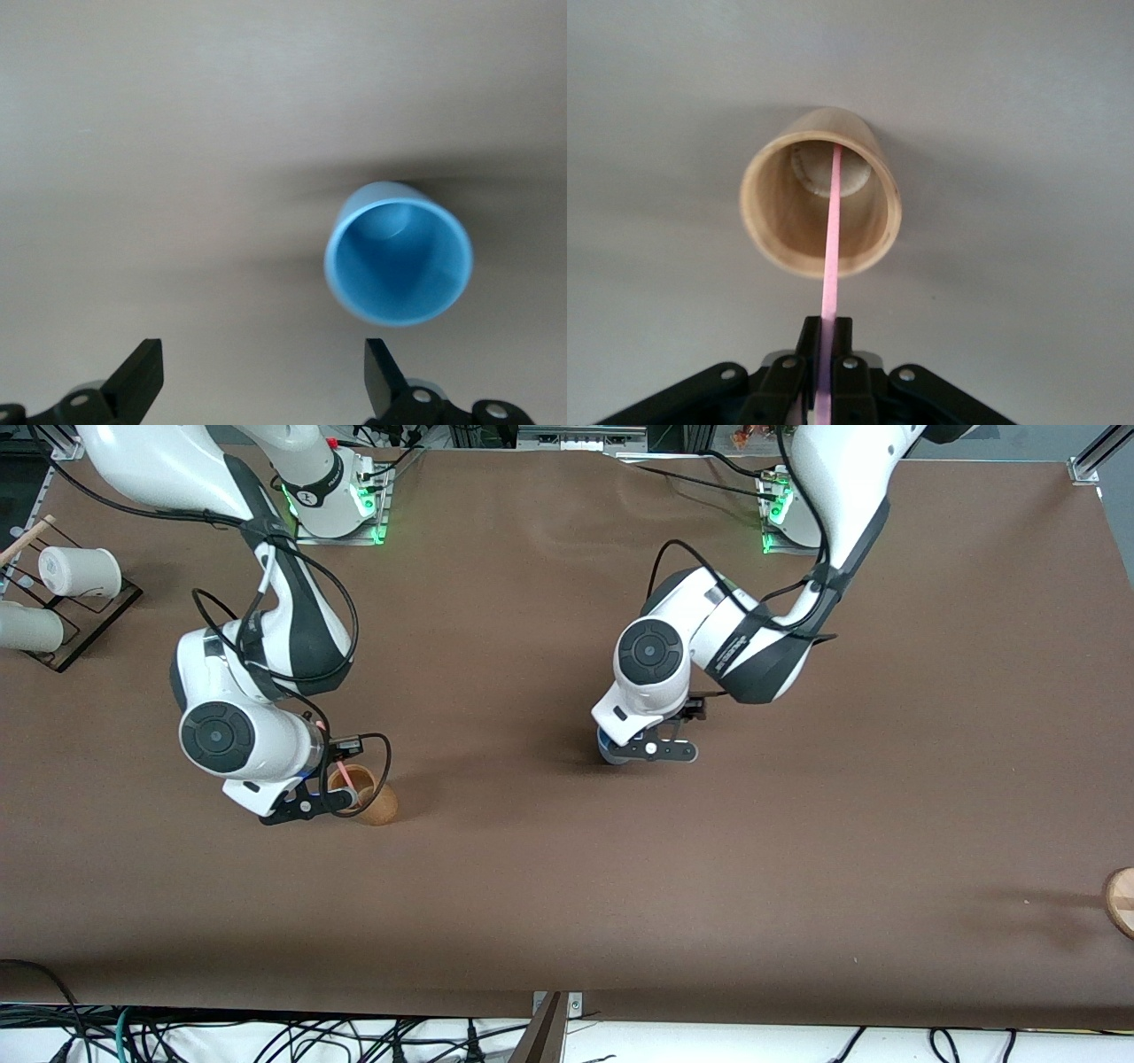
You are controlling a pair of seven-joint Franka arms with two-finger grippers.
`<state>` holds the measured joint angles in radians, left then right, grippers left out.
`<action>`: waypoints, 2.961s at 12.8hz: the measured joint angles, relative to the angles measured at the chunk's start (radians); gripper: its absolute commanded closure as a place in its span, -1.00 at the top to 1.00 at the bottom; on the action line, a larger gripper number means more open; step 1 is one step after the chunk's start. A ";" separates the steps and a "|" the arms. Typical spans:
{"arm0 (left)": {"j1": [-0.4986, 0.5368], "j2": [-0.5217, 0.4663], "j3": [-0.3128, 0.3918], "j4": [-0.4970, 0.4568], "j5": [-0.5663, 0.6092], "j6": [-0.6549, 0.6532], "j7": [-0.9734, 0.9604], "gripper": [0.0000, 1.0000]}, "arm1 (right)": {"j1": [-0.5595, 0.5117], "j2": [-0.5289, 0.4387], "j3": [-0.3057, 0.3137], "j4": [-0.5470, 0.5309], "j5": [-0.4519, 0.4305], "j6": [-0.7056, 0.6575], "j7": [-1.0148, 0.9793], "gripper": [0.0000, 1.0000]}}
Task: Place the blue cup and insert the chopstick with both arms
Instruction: 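Carry the blue cup toward the table middle while the right gripper grasps the chopstick, then set the blue cup down, release it while the right gripper lifts the chopstick, then move the pink chopstick over the blue cup and lower it inside with the right gripper, then open the right gripper and draw it back from the blue cup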
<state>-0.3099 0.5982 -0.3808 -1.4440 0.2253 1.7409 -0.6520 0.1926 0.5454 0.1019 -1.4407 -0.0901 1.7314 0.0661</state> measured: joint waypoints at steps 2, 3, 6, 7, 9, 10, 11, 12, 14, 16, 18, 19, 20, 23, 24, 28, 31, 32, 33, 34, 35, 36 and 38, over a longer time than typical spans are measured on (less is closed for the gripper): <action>0.057 -0.075 0.002 0.007 0.000 -0.080 0.090 1.00 | 0.033 -0.012 0.002 0.139 0.000 -0.164 0.000 -1.00; 0.104 -0.117 0.003 0.010 -0.007 -0.111 0.155 1.00 | 0.055 -0.020 0.003 0.209 0.000 -0.244 0.000 -1.00; 0.267 -0.238 0.009 0.011 -0.101 -0.143 0.363 1.00 | 0.131 -0.039 0.007 0.344 0.020 -0.391 0.036 -1.00; 0.310 -0.279 0.029 0.010 -0.137 -0.147 0.454 1.00 | 0.173 -0.040 0.009 0.359 0.026 -0.396 0.096 -1.00; 0.318 -0.362 0.131 -0.007 -0.188 -0.159 0.594 1.00 | 0.276 -0.032 0.014 0.365 0.043 -0.367 0.253 -1.00; 0.312 -0.406 0.185 -0.034 -0.203 -0.159 0.642 1.00 | 0.323 -0.024 0.017 0.365 0.072 -0.333 0.330 -1.00; 0.303 -0.452 0.233 -0.070 -0.207 -0.158 0.674 1.00 | 0.358 -0.011 0.018 0.365 0.120 -0.300 0.403 -1.00; 0.293 -0.496 0.273 -0.107 -0.207 -0.151 0.687 1.00 | 0.380 0.005 0.019 0.366 0.173 -0.265 0.463 -1.00; 0.276 -0.567 0.317 -0.178 -0.207 -0.123 0.697 1.00 | 0.416 0.039 0.020 0.366 0.234 -0.198 0.543 -1.00; 0.246 -0.613 0.321 -0.236 -0.208 -0.111 0.697 1.00 | 0.472 0.078 0.021 0.366 0.243 -0.123 0.622 -1.00; 0.228 -0.632 0.318 -0.260 -0.211 -0.111 0.697 1.00 | 0.530 0.120 0.021 0.367 0.243 -0.047 0.690 -1.00; 0.224 -0.633 0.317 -0.261 -0.211 -0.111 0.697 1.00 | 0.552 0.140 0.021 0.367 0.243 -0.015 0.720 -1.00; 0.222 -0.633 0.317 -0.261 -0.211 -0.111 0.697 1.00 | 0.568 0.154 0.021 0.367 0.243 0.009 0.741 -1.00; 0.227 -0.633 0.319 -0.261 -0.211 -0.111 0.697 1.00 | 0.584 0.175 0.020 0.367 0.243 0.030 0.761 -1.00; 0.227 -0.633 0.320 -0.261 -0.211 -0.111 0.697 1.00 | 0.584 0.178 0.017 0.367 0.243 0.032 0.761 -1.00; 0.227 -0.633 0.320 -0.262 -0.211 -0.110 0.697 1.00 | 0.583 0.195 0.009 0.367 0.243 0.084 0.761 -0.42; 0.227 -0.633 0.320 -0.262 -0.211 -0.110 0.697 1.00 | 0.583 0.214 0.005 0.367 0.243 0.116 0.761 0.50; 0.227 -0.633 0.320 -0.262 -0.211 -0.110 0.697 1.00 | 0.582 0.215 0.002 0.367 0.243 0.119 0.761 0.68; 0.227 -0.633 0.320 -0.262 -0.211 -0.110 0.697 1.00 | 0.579 0.215 -0.002 0.370 0.243 0.119 0.761 0.91; 0.227 -0.633 0.320 -0.262 -0.211 -0.110 0.697 1.00 | 0.577 0.215 -0.009 0.373 0.243 0.117 0.760 0.99; 0.227 -0.633 0.320 -0.262 -0.211 -0.110 0.697 1.00 | 0.574 0.215 -0.021 0.379 0.242 0.108 0.758 0.99; 0.227 -0.633 0.320 -0.262 -0.211 -0.110 0.697 1.00 | 0.570 0.213 -0.039 0.386 0.241 0.097 0.751 1.00; 0.227 -0.633 0.320 -0.262 -0.211 -0.110 0.697 1.00 | 0.563 0.182 -0.111 0.405 0.236 0.064 0.722 1.00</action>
<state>-0.0831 -0.0352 -0.0603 -1.7057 0.0142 1.6304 0.0446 0.7556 0.7273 -0.0090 -1.0358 0.1456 1.7958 0.7877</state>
